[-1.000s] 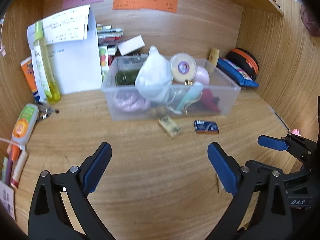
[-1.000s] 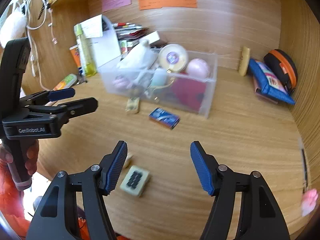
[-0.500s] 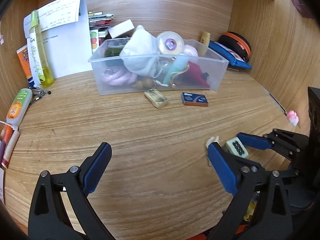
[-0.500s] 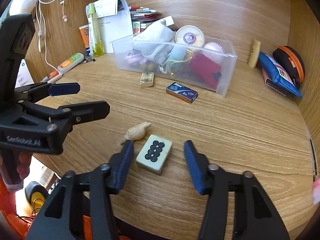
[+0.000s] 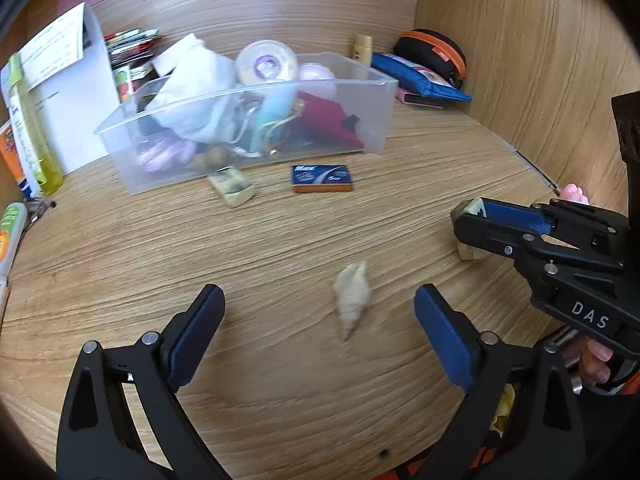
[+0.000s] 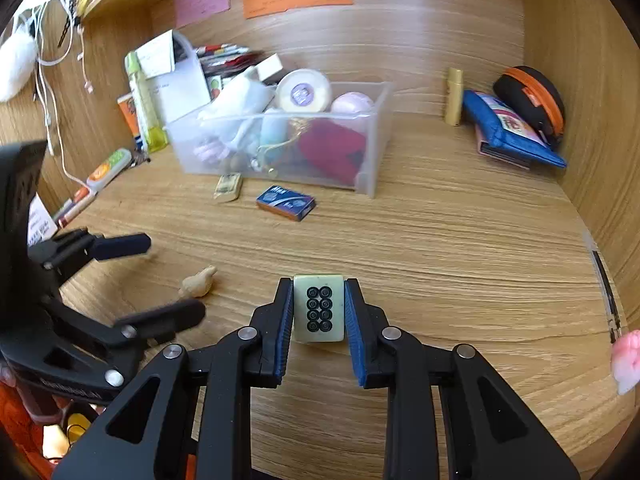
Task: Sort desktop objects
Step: 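Grasp the cream seashell with left gripper while right grasps the white dotted tile, then carry the seashell and dotted tile over the clear box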
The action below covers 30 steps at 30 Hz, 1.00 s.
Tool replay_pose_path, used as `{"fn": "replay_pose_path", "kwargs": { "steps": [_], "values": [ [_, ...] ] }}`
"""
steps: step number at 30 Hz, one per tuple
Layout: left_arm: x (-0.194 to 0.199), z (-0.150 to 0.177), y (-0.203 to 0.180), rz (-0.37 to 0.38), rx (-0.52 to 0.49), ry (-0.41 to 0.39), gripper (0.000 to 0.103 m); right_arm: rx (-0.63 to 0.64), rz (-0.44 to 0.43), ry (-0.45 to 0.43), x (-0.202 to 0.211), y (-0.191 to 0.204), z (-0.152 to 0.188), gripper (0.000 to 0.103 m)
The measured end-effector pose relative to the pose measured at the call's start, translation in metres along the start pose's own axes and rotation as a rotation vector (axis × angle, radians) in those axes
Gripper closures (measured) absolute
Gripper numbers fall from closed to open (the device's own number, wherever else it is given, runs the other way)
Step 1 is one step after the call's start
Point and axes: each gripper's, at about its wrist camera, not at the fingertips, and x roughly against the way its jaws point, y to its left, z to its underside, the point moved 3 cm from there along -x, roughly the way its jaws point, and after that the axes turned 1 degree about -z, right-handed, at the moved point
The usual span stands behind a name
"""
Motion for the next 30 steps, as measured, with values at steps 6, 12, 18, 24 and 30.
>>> {"fn": "replay_pose_path", "kwargs": {
  "steps": [6, 12, 18, 24, 30],
  "values": [
    [-0.003, -0.001, -0.002, -0.007, -0.019, 0.002, 0.053, 0.001, -0.002, -0.037, 0.010, -0.002, -0.003, 0.081],
    [-0.002, 0.001, -0.006, -0.017, -0.065, -0.026, 0.082, -0.001, -0.030, -0.045, 0.011, 0.001, -0.004, 0.081],
    [-0.002, 0.002, -0.006, -0.019, -0.078, -0.043, 0.088, -0.014, -0.047, -0.025, 0.004, 0.000, -0.002, 0.081],
    [0.002, -0.004, 0.005, -0.014, -0.037, -0.070, 0.088, -0.032, -0.062, -0.022, 0.001, -0.004, -0.008, 0.081],
    [0.011, -0.021, 0.020, -0.021, -0.003, -0.108, 0.088, -0.023, -0.073, -0.027, -0.002, -0.003, -0.025, 0.081]
  ]
}}
